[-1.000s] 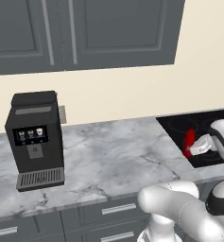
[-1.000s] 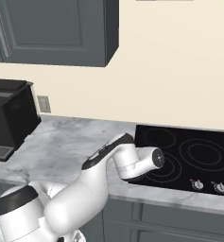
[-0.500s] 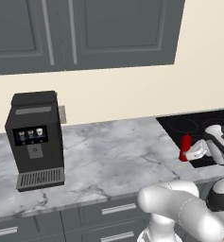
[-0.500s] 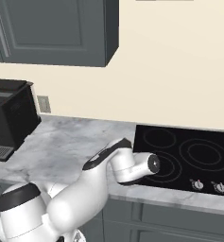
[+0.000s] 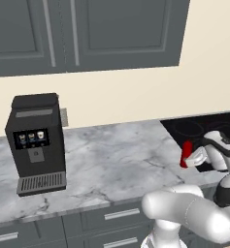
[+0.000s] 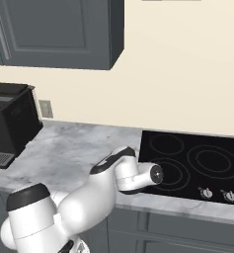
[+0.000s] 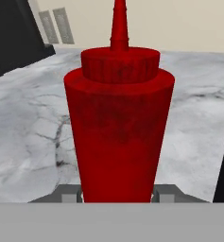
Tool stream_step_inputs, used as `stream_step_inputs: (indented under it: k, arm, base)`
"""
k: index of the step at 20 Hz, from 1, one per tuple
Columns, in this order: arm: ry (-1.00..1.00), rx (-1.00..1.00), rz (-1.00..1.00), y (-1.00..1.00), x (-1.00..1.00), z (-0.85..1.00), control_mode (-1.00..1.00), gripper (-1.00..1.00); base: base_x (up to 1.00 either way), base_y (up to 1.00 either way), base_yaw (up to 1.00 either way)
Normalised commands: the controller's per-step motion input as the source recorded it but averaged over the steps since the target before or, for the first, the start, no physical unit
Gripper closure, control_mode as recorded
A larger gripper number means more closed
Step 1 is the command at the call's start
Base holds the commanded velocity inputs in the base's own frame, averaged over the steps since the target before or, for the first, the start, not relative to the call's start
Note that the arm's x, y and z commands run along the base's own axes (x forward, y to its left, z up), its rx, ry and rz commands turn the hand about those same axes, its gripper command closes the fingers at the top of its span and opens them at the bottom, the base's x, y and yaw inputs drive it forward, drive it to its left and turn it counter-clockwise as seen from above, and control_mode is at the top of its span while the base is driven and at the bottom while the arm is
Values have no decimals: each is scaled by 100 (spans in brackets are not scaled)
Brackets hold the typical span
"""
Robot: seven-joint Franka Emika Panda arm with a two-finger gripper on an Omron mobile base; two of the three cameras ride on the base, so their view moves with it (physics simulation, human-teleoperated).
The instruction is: Take 2 condiments from the cabinet and move them on the counter near the stove.Make sure the condiments are lined up with each other, next to each other.
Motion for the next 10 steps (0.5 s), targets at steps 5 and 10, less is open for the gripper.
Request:
stream_step_inputs:
  k: [5, 10]
  arm:
    - [0, 0, 0, 0, 4, -9, -100, 100]
    - [0, 0, 0, 0, 1, -9, -100, 100]
  base:
    - [0, 0, 0]
    - [0, 0, 0]
